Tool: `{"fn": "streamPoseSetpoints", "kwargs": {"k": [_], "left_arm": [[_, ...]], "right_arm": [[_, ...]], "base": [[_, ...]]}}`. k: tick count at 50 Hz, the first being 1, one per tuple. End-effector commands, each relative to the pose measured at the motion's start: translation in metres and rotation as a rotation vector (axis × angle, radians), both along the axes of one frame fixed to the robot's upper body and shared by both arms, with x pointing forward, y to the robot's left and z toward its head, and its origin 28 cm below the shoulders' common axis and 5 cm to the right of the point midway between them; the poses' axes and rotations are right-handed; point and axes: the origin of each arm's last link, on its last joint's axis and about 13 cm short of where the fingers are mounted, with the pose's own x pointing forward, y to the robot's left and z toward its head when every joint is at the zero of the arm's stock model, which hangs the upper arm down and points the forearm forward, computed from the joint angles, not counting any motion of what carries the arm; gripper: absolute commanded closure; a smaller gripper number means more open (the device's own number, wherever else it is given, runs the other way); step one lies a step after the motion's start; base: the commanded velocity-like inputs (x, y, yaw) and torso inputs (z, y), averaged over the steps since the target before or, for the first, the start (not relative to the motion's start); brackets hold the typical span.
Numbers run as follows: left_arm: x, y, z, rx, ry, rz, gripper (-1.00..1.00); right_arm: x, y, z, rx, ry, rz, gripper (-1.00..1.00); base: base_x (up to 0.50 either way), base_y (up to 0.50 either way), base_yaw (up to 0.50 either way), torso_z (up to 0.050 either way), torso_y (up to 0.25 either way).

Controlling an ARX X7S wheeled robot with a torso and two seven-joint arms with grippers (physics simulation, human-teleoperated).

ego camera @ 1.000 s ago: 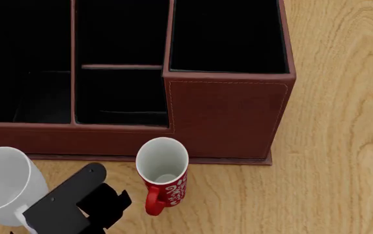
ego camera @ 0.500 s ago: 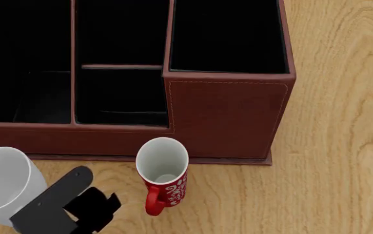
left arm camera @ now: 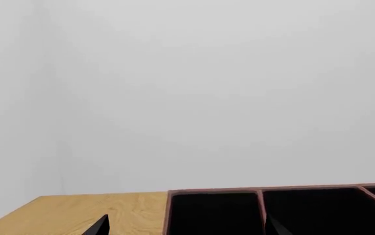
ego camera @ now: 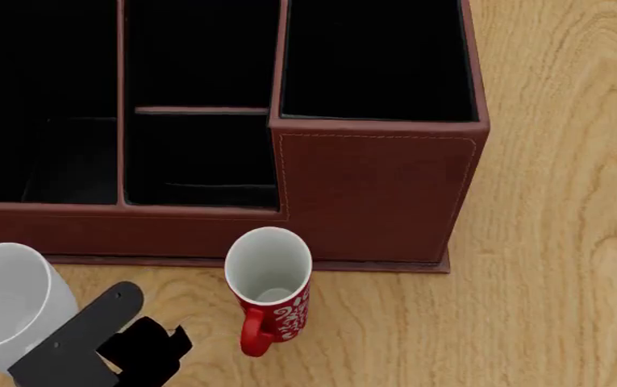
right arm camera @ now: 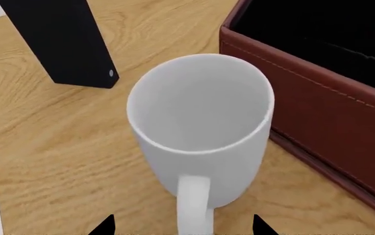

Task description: Pick up the white mug and place it to the right of the caddy.

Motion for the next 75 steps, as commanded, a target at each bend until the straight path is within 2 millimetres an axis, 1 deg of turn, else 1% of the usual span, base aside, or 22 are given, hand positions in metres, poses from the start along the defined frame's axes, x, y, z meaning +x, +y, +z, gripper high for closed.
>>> {"fn": "streamPoseSetpoints", "kwargs": {"k": [1, 30, 57, 68, 69, 75], "left_arm": [[0.000, 0.001, 0.000, 0.001, 0.000, 0.001, -1.00], [0.001, 0.002, -0.003, -0.006, 0.004, 0.005, -1.00], [0.001, 0.003, -0.004, -0.005, 0.009, 0.010, -1.00], [0.000, 0.003, -0.004, -0.007, 0.008, 0.013, -1.00], [0.000, 0.003, -0.004, -0.008, 0.008, 0.012, -1.00], [0.000, 0.003, -0.004, -0.008, 0.008, 0.012, -1.00]], "right_arm": [[0.001, 0.002, -0.004, -0.007, 0.010, 0.002, -1.00], [0.004, 0.003, -0.011, -0.023, 0.020, -0.003, -1.00], [0.013, 0.005, -0.016, -0.038, 0.034, -0.018, -1.00], [0.011, 0.006, -0.017, -0.047, 0.027, -0.016, -1.00], [0.011, 0.006, -0.017, -0.048, 0.026, -0.016, 1.00], [0.010, 0.006, -0.017, -0.056, 0.020, -0.017, 1.00]], "base": [[0.00, 0.00, 0.00, 0.000, 0.000], [0.00, 0.00, 0.00, 0.000, 0.000], [0.00, 0.00, 0.00, 0.000, 0.000], [0.00, 0.00, 0.00, 0.000, 0.000], [0.00, 0.00, 0.00, 0.000, 0.000], [0.00, 0.00, 0.00, 0.000, 0.000]]}}
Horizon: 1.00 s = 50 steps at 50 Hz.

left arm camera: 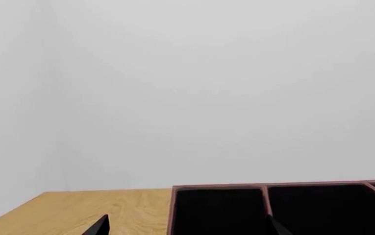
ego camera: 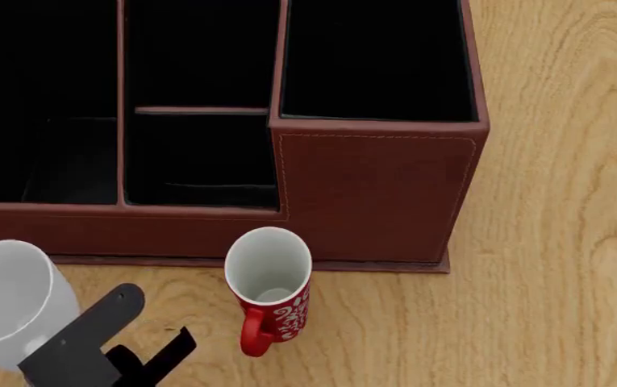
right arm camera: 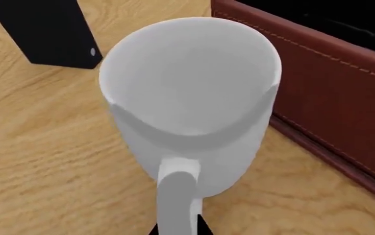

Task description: Pick up the white mug and place it to the right of the caddy.

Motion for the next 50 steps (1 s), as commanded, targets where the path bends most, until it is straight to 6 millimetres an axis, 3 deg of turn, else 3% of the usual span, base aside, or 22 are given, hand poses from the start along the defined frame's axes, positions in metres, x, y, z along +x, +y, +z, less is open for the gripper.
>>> {"fn": "streamPoseSetpoints", "kwargs": {"k": [1, 24, 50], "left_arm": [[0.000, 0.000, 0.000, -0.002, 0.001, 0.001, -1.00], [-0.002, -0.001, -0.002, -0.005, 0.002, -0.001, -1.00], [-0.001, -0.005, 0.000, 0.000, 0.000, -0.007, -1.00]], "right_arm": [[-0.003, 0.001, -0.002, -0.012, 0.004, 0.008, 1.00], [-0.008, -0.003, 0.000, -0.023, -0.032, 0.011, 1.00], [-0.025, -0.027, 0.000, 0.041, -0.020, -0.019, 1.00]], "base": [[0.00, 0.00, 0.00, 0.000, 0.000], [0.00, 0.00, 0.00, 0.000, 0.000], [0.00, 0.00, 0.00, 0.000, 0.000]]}}
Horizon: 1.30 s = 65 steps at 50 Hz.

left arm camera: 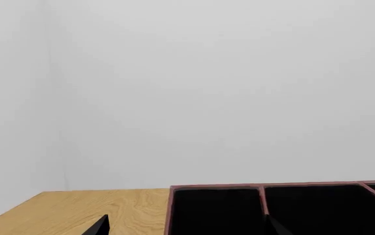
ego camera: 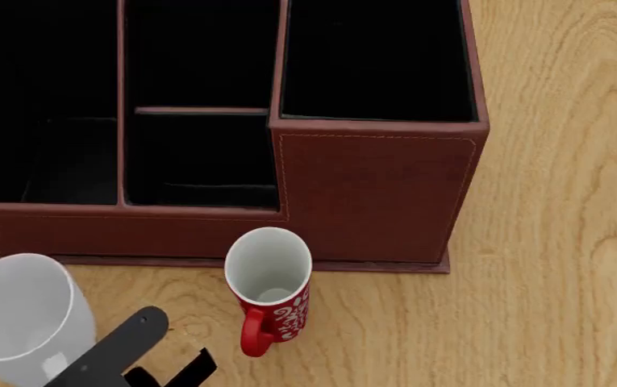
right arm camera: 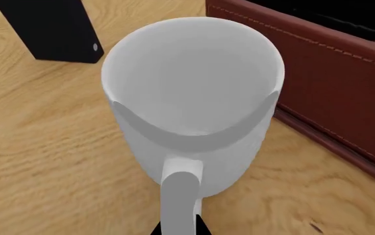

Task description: Pick up the white mug and place it to the right of the caddy.

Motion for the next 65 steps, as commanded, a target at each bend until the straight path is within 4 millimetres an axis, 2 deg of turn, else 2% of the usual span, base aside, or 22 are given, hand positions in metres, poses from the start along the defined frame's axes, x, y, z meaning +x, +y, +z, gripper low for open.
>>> {"fn": "streamPoseSetpoints", "kwargs": {"k": [1, 25, 46, 53, 65], "left_arm": [[0.001, -0.002, 0.001, 0.003, 0.001, -0.002, -1.00], [-0.002, -0.005, 0.006, 0.013, -0.011, -0.008, -1.00], [-0.004, -0.004, 0.009, 0.018, -0.017, 0.002, -1.00], [-0.010, 0.000, 0.015, 0.026, -0.029, 0.028, -1.00], [-0.036, 0.021, 0.023, 0.037, -0.049, 0.171, -1.00]], "right_arm": [[-0.007, -0.010, 0.003, 0.032, -0.021, -0.004, 1.00], [-0.022, -0.022, 0.006, 0.061, -0.034, -0.004, 1.00], [-0.023, -0.024, 0.002, 0.061, -0.024, -0.014, 1.00], [-0.022, -0.024, 0.000, 0.065, -0.021, -0.019, 1.00], [-0.024, -0.026, 0.001, 0.079, -0.022, -0.014, 1.00]], "base": [[0.00, 0.00, 0.00, 0.000, 0.000], [0.00, 0.00, 0.00, 0.000, 0.000], [0.00, 0.00, 0.00, 0.000, 0.000], [0.00, 0.00, 0.00, 0.000, 0.000], [0.00, 0.00, 0.00, 0.000, 0.001]]}}
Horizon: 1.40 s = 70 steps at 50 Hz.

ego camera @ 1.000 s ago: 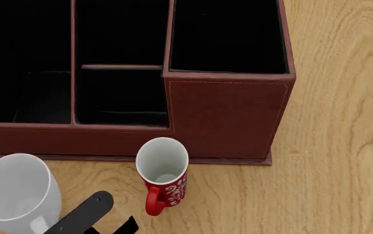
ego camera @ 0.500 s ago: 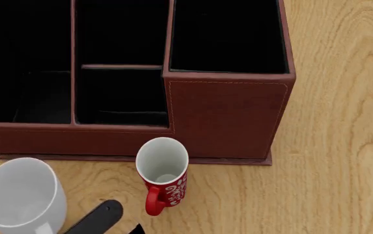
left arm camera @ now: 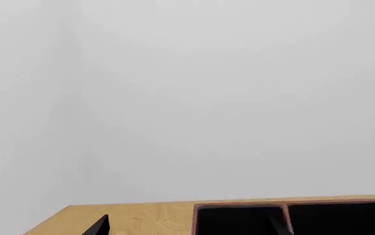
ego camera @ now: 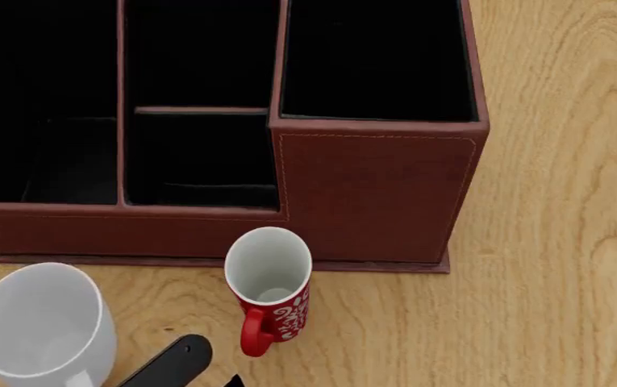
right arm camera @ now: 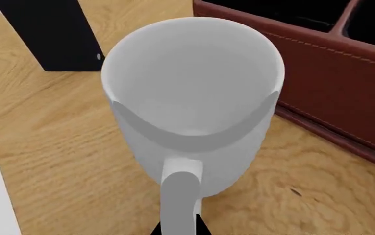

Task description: Pick up the white mug and place it to the right of the caddy.

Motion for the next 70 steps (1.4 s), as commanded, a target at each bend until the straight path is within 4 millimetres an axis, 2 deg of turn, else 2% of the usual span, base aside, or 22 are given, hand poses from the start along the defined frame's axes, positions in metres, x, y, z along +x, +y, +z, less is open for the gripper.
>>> {"fn": "streamPoseSetpoints", "kwargs": {"k": [1, 7, 17, 26, 34, 40, 70], "left_arm": [[-0.021, 0.015, 0.005, 0.012, -0.014, 0.109, -1.00], [-0.037, 0.026, 0.005, 0.000, -0.016, 0.171, -1.00], [-0.068, 0.039, -0.006, -0.015, 0.002, 0.283, -1.00], [-0.083, 0.043, -0.008, -0.012, 0.002, 0.329, -1.00], [-0.089, 0.043, -0.008, -0.010, 0.005, 0.344, -1.00], [-0.090, 0.043, -0.010, -0.012, 0.010, 0.347, -1.00], [-0.086, 0.039, -0.012, -0.006, 0.021, 0.333, -1.00]], "right_arm": [[0.000, -0.001, 0.003, 0.012, -0.029, 0.011, 1.00], [-0.002, -0.003, 0.005, 0.018, -0.035, 0.011, 1.00], [-0.001, -0.007, 0.005, 0.027, -0.041, 0.004, 1.00], [-0.002, -0.008, 0.007, 0.033, -0.049, 0.008, 1.00], [-0.003, -0.009, 0.008, 0.037, -0.053, 0.007, 1.00], [-0.005, -0.011, 0.017, 0.046, -0.086, 0.006, 1.00], [-0.024, -0.030, 0.081, 0.170, -0.258, -0.032, 1.00]], "base": [[0.00, 0.00, 0.00, 0.000, 0.000], [0.00, 0.00, 0.00, 0.000, 0.000], [0.00, 0.00, 0.00, 0.000, 0.001], [0.00, 0.00, 0.00, 0.000, 0.000], [0.00, 0.00, 0.00, 0.000, 0.000], [0.00, 0.00, 0.00, 0.000, 0.000], [0.00, 0.00, 0.00, 0.000, 0.001]]}}
